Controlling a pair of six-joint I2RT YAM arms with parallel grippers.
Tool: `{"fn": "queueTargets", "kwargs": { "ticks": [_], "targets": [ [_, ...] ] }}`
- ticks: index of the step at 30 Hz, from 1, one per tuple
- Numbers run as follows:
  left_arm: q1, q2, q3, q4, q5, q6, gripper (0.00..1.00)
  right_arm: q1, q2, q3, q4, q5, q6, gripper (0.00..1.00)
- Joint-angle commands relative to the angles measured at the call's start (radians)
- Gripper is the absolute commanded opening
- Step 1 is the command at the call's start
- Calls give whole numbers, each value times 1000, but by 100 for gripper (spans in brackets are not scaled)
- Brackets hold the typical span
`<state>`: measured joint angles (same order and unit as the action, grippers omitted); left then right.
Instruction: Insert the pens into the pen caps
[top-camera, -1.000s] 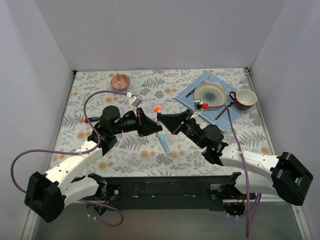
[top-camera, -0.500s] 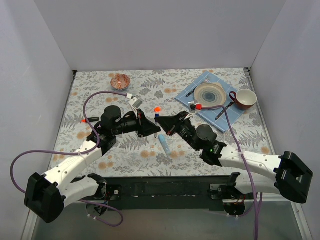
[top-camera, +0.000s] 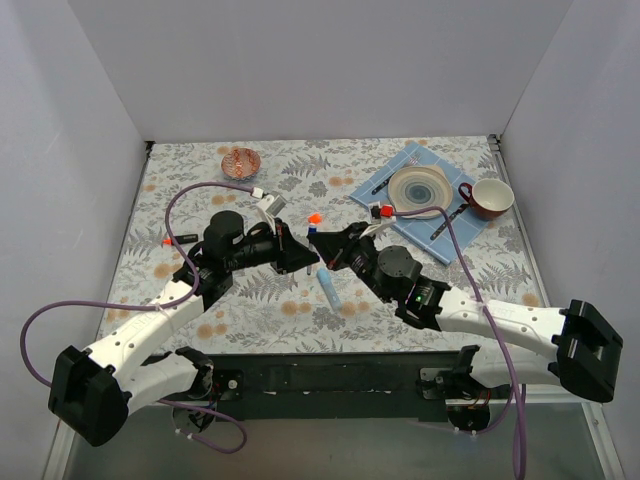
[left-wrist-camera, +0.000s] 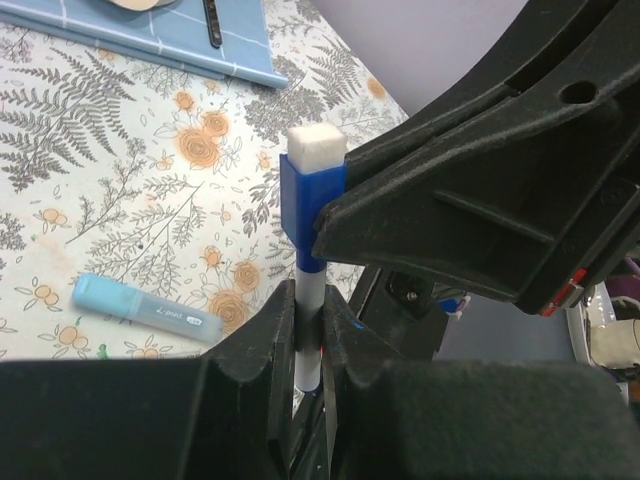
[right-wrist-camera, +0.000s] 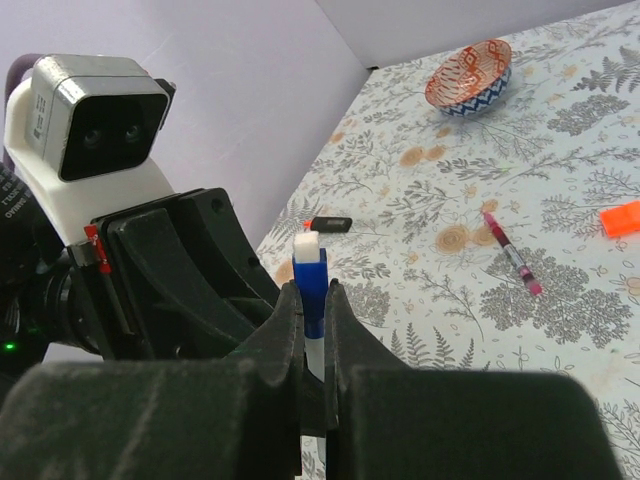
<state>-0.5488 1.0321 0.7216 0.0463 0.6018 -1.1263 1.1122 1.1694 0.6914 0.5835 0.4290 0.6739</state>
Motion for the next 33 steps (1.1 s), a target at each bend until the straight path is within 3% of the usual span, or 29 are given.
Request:
{"fn": "queueTargets", "kwargs": {
  "ticks": [1,5,10,13,14,16,17,18,26,33],
  "targets": [
    [50,-12,134,221,-390,31,0,164,39,-18,-300,-260,69,1],
    [52,-4,167,170,-413,33,0,181,61,-6,-303,-237,55,1],
    [52,-6,171,116,-303,10,0,179,67,83,-338,-185,20,1],
    [50,-6,165,38,-249,-16,0,160,64,120,-352,-194,9,25],
    [52,-9,161,2,-234,-20,0,149,56,126,-350,-199,9,37],
    [50,-30,147,-31,-220,-36,0,140,38,123,-352,-203,9,49],
    [50,-41,142,-72,-223,-44,0,133,15,114,-358,-197,6,65],
    [50,-55,136,-85,-224,-52,0,132,1,108,-370,-190,4,68],
    [52,-132,30,-221,-220,-156,0,104,-172,53,-484,-81,-33,77],
    [41,-67,-216,-154,-251,-427,0,92,-254,-10,-643,59,-37,77]
  ]
}}
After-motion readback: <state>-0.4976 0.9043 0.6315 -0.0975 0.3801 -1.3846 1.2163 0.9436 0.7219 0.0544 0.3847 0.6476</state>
